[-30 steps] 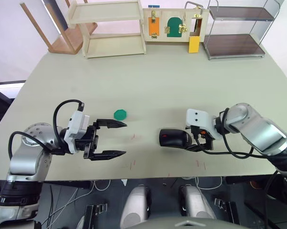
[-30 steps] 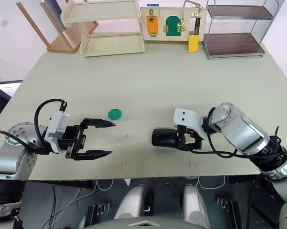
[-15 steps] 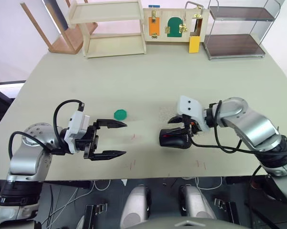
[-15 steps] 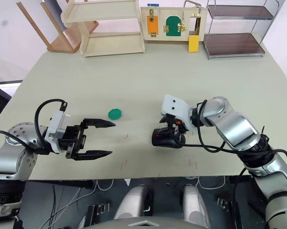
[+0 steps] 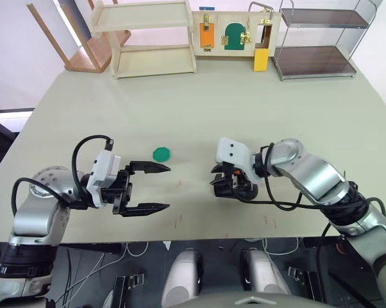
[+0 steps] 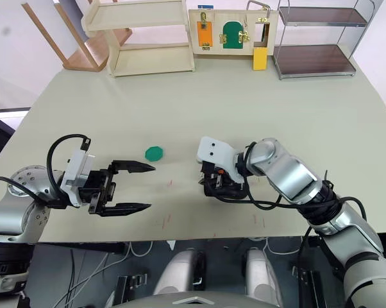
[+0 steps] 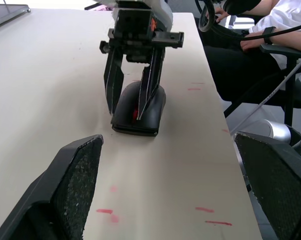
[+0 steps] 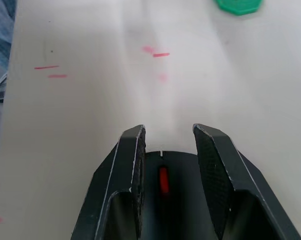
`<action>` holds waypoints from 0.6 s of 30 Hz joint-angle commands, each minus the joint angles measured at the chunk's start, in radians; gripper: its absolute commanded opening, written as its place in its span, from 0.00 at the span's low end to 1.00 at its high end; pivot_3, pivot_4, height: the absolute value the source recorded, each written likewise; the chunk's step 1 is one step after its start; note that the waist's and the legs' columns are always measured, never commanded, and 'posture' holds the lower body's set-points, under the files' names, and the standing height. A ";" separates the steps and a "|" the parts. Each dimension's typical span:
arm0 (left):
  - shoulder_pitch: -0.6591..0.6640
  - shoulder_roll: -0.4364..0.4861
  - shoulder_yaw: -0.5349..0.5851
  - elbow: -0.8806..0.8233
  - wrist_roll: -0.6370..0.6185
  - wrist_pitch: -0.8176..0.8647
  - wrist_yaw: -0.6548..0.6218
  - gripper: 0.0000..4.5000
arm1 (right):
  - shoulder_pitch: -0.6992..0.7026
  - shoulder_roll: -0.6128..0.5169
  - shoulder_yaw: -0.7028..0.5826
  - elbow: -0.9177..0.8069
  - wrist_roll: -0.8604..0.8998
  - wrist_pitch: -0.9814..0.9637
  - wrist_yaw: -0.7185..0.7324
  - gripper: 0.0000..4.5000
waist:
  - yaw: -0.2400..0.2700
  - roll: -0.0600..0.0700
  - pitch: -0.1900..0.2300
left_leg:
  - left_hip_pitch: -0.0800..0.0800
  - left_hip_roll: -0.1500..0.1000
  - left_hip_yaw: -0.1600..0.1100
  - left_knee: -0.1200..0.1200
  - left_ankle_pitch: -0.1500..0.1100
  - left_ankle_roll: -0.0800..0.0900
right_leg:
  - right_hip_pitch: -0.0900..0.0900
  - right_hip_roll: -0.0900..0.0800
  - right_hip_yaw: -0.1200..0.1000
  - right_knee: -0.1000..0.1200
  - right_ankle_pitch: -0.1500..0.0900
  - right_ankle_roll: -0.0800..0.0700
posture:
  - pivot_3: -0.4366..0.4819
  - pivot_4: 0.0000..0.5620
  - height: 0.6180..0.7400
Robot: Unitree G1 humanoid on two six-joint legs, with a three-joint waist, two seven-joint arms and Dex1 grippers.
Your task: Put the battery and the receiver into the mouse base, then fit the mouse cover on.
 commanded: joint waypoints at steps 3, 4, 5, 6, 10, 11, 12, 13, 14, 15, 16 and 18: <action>0.015 0.006 0.026 -0.042 -0.011 -0.012 0.011 1.00 | -0.031 0.001 0.046 0.007 -0.027 0.056 -0.011 0.35 | 0.000 0.000 0.000 | 0.000 0.000 0.000 0.000 0.000 0.000 | 0.000 0.000 0.000 0.000 0.000 0.000 | 0.48 0.27 1.00; 0.018 0.007 0.028 -0.044 -0.012 -0.012 0.013 1.00 | -0.032 -0.005 0.059 0.008 -0.029 0.067 -0.006 0.35 | 0.000 0.000 0.000 | 0.000 0.000 0.000 0.000 0.000 0.000 | 0.000 0.000 0.000 0.000 0.000 0.000 | 0.48 0.27 1.00; 0.021 0.007 0.029 -0.045 -0.012 -0.013 0.014 1.00 | -0.032 -0.012 0.072 0.010 -0.032 0.074 -0.003 0.35 | 0.000 0.000 0.000 | 0.000 0.000 0.000 0.000 0.000 0.000 | 0.000 0.000 0.000 0.000 0.000 0.000 | 0.48 0.27 1.00; 0.024 0.008 0.031 -0.047 -0.012 -0.013 0.015 1.00 | -0.032 -0.019 0.084 0.013 -0.038 0.075 0.000 0.35 | 0.000 0.000 0.000 | 0.000 0.000 0.000 0.000 0.000 0.000 | 0.000 0.000 0.000 0.000 0.000 0.000 | 0.48 0.27 1.00; 0.031 0.007 0.035 -0.051 -0.013 -0.013 0.019 1.00 | -0.032 -0.034 0.113 0.026 -0.065 0.024 0.002 0.35 | 0.002 0.000 0.000 | 0.001 0.000 0.000 0.000 0.000 0.000 | 0.001 0.000 0.000 0.000 0.000 0.000 | 0.48 0.27 1.00; 0.033 0.007 0.036 -0.052 -0.013 -0.014 0.019 1.00 | -0.029 -0.018 0.092 0.027 -0.057 0.020 -0.008 0.35 | 0.002 0.000 0.000 | 0.001 0.000 0.000 0.000 0.000 0.000 | 0.001 0.000 -0.001 0.000 0.000 0.000 | 0.48 0.27 1.00; 0.035 0.007 0.037 -0.052 -0.013 -0.014 0.019 1.00 | -0.025 -0.007 0.072 0.025 -0.051 -0.013 -0.009 0.35 | 0.001 0.000 0.000 | 0.001 0.000 0.000 0.000 0.000 0.000 | 0.001 0.000 -0.001 0.000 0.000 0.000 | 0.48 0.27 1.00; 0.036 0.006 0.037 -0.053 -0.013 -0.014 0.020 1.00 | -0.018 0.004 0.045 0.020 -0.032 -0.029 -0.003 0.35 | 0.001 0.000 0.000 | 0.001 0.000 0.000 0.000 0.000 0.000 | 0.001 0.000 -0.001 0.000 0.000 0.000 | 0.48 0.27 1.00; 0.037 0.006 0.037 -0.053 -0.013 -0.014 0.020 1.00 | -0.010 0.012 0.016 0.015 -0.017 -0.040 -0.004 0.35 | 0.001 0.000 0.000 | 0.001 0.000 0.000 0.000 0.000 0.000 | 0.001 0.000 -0.001 0.000 0.000 0.000 | 0.48 0.27 1.00; 0.037 0.005 0.036 -0.053 -0.013 -0.014 0.021 1.00 | -0.001 0.014 -0.009 0.011 -0.005 -0.084 0.007 0.35 | 0.001 0.000 0.000 | 0.000 0.000 0.000 0.000 0.000 0.000 | 0.001 0.000 -0.001 0.000 0.000 0.000 | 0.48 0.27 1.00; 0.037 0.005 0.036 -0.053 -0.013 -0.015 0.020 1.00 | 0.009 0.011 -0.033 0.003 0.010 -0.114 0.020 0.35 | 0.001 0.000 0.000 | 0.000 0.000 0.000 0.000 0.000 0.000 | 0.001 0.000 -0.001 0.000 0.000 0.000 | 0.48 0.27 1.00; 0.037 0.004 0.035 -0.053 -0.015 -0.015 0.018 1.00 | 0.025 -0.004 -0.085 -0.017 0.040 -0.132 0.038 0.35 | 0.001 0.000 0.000 | 0.000 0.000 0.000 0.000 0.000 0.000 | 0.001 0.000 -0.001 0.000 0.000 0.000 | 0.48 0.27 1.00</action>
